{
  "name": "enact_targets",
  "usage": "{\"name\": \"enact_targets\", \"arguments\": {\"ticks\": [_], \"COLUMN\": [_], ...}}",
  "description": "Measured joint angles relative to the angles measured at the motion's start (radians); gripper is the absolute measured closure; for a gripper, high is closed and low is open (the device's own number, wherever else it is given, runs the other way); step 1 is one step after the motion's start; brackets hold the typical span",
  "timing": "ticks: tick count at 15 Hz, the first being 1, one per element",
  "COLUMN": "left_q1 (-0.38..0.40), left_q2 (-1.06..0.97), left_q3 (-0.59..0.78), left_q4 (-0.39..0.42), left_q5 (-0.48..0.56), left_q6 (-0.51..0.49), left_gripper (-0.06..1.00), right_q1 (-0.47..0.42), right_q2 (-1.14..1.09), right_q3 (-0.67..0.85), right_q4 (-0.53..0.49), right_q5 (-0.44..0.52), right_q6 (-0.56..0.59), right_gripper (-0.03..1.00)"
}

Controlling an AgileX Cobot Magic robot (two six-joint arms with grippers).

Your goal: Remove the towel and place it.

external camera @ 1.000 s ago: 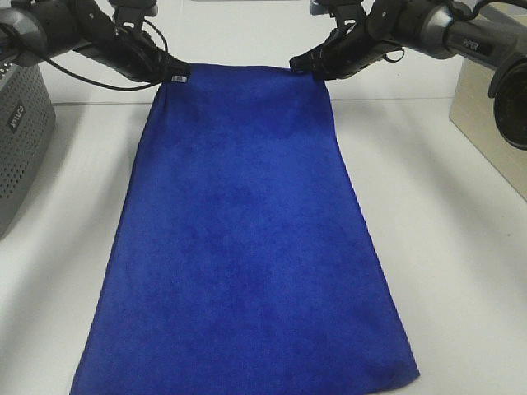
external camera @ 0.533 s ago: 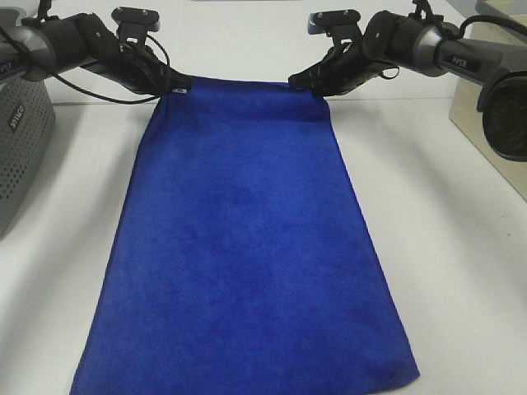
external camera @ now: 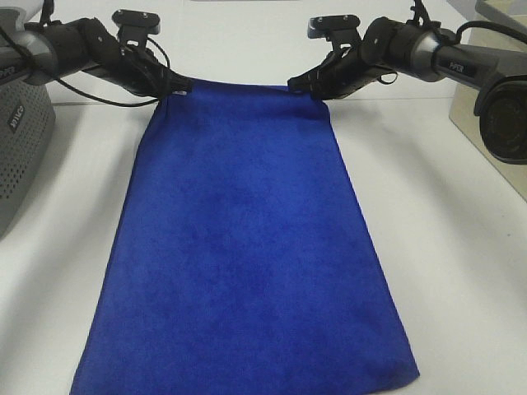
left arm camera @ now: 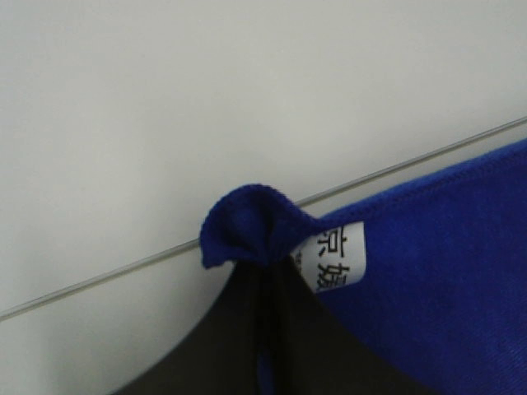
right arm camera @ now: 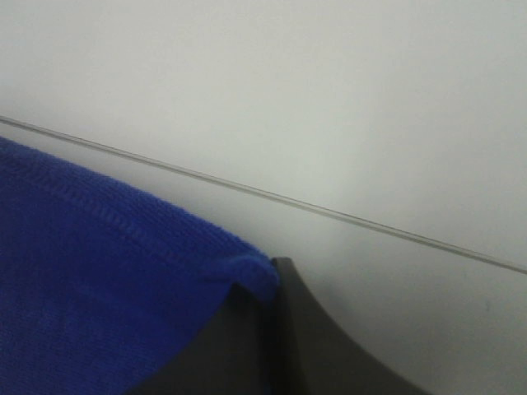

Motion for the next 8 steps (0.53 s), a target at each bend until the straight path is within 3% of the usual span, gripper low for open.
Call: {"name": "enact_targets", "arguments": {"ticks": [5,8], "left_q1": [0.000,0.000], "left_q2": [0.019,0.019], "left_q3": [0.000,0.000], "left_q4": [0.000,0.001], "left_q5": [-0.021,-0.023], "left_q6": [0.000,0.000], "left_gripper": [0.91,0.88], "right_q1": [0.000,0.000], "right_q2": [0.000,0.000], "right_q3": [0.000,0.000], "right_q4": [0.000,0.000], "right_q5": [-0.004,-0.006], "right_q6": [0.000,0.000], "right_gripper": [0.90,0.76]}}
